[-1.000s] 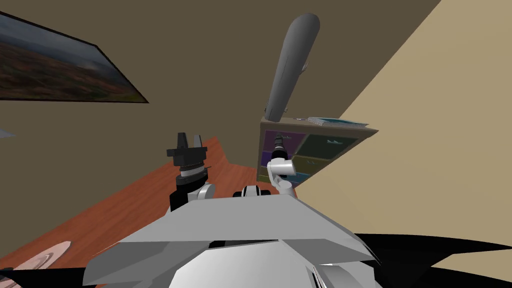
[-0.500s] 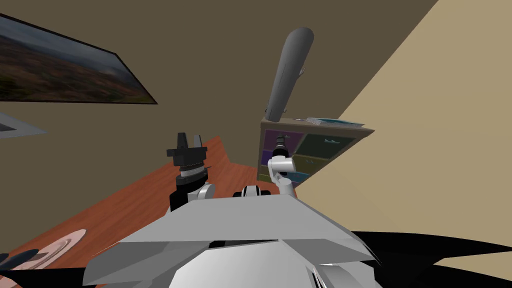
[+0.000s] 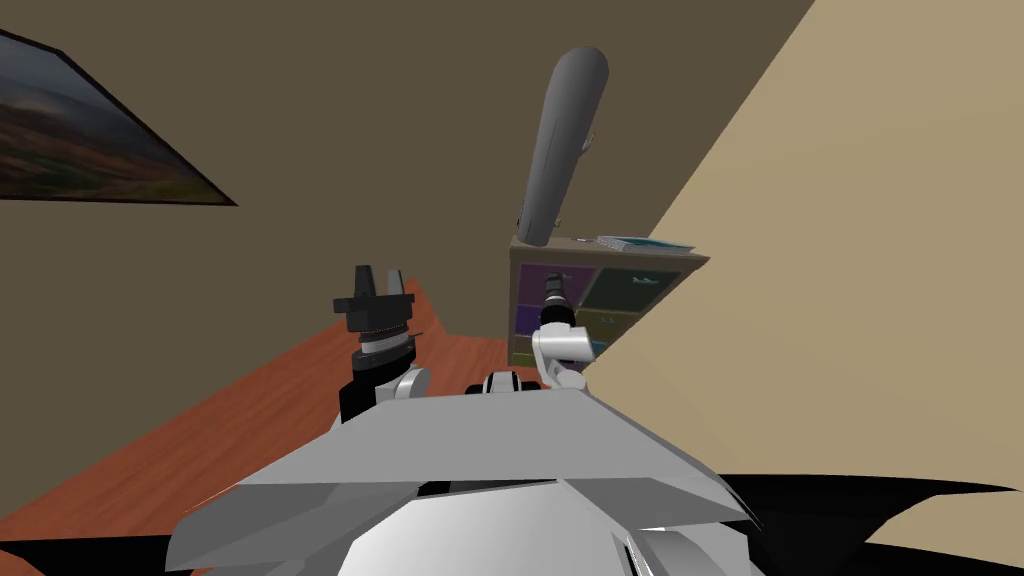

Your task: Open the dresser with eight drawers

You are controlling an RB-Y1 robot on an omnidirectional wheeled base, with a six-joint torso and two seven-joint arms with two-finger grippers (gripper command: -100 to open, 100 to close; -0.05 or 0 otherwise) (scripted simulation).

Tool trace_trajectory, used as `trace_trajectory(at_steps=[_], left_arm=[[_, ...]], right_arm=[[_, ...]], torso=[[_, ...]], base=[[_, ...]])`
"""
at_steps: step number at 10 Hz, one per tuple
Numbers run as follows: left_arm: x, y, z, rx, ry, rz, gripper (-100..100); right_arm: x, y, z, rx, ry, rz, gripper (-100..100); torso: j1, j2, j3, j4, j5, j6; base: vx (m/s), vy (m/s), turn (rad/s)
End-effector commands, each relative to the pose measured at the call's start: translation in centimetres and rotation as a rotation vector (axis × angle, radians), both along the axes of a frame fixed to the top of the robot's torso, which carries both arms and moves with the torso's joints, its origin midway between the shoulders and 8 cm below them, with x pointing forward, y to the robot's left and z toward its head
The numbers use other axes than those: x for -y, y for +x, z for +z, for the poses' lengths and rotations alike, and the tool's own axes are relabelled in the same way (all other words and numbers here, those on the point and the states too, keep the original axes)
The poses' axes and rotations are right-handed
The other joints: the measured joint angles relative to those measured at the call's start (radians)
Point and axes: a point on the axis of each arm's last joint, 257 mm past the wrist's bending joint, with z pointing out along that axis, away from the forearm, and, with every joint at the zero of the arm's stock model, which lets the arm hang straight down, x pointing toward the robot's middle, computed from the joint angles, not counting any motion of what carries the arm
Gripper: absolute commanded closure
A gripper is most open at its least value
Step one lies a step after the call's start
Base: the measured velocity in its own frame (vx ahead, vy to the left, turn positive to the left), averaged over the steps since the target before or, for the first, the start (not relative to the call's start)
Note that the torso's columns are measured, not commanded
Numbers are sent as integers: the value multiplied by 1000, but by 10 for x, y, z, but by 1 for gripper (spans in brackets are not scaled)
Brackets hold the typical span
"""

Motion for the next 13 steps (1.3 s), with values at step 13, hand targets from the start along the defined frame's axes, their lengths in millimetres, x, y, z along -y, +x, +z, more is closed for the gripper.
trace_trajectory(at_steps=[13], left_arm=[[0,0,0,0,0,0,0]], right_arm=[[-45,-39,2,-18,24,133,100]], torso=[[9,-2,-2,4,6,-1]], base=[[-26,6,-78]])
